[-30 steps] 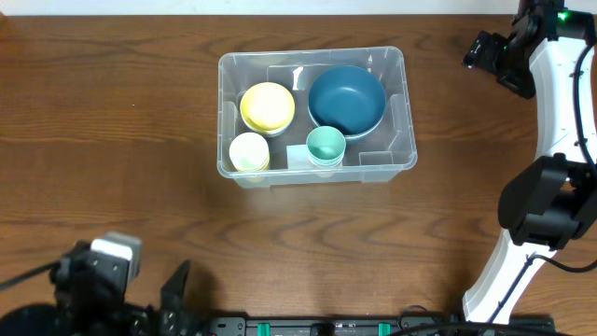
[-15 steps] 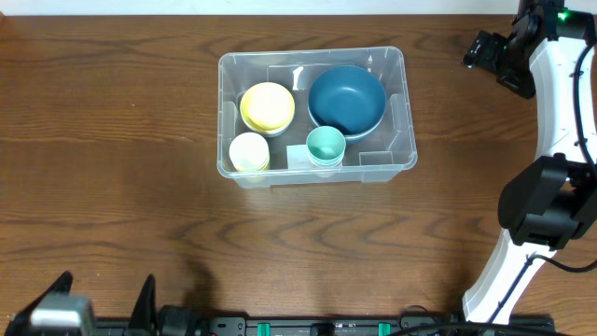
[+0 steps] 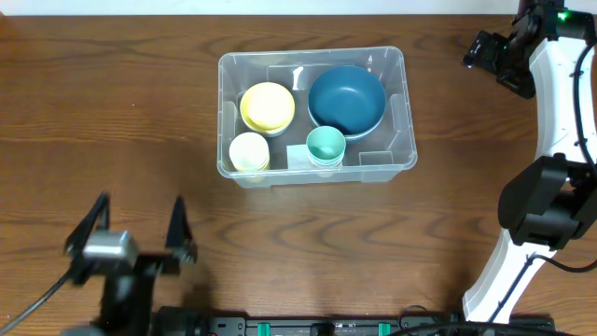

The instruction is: Pack container

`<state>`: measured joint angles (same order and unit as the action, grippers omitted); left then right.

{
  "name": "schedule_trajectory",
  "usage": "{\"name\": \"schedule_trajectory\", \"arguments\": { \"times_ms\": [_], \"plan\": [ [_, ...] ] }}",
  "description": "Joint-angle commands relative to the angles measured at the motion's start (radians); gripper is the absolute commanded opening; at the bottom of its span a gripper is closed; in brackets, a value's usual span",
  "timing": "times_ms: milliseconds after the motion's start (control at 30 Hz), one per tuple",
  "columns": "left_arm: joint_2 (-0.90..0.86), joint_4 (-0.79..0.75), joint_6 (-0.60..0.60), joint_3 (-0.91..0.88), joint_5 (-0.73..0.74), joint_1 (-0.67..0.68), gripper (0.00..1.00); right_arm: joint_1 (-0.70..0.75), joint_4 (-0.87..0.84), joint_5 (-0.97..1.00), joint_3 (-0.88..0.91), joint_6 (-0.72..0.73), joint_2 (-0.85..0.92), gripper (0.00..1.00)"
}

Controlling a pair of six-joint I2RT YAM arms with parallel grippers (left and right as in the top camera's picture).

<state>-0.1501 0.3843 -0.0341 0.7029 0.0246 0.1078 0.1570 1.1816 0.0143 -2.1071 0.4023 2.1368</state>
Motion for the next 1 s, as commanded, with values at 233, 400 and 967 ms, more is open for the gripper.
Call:
{"name": "schedule_trajectory", "arguments": {
  "times_ms": [233, 400, 967],
  "plan": [
    [0.135, -0.369, 0.039, -0.447, 0.026, -0.007, 0.98, -0.003, 0.000, -0.004, -0.005, 0.012, -0.003, 0.99],
    [0.148, -0.383, 0.039, -0.554, 0.025, -0.008, 0.98, -0.003, 0.000, -0.004, -0.005, 0.012, -0.003, 0.99],
    [0.148, -0.315, 0.050, -0.699, 0.028, -0.053, 0.98, -0.003, 0.000, -0.004, -0.005, 0.012, -0.003, 0.99]
  ]
}}
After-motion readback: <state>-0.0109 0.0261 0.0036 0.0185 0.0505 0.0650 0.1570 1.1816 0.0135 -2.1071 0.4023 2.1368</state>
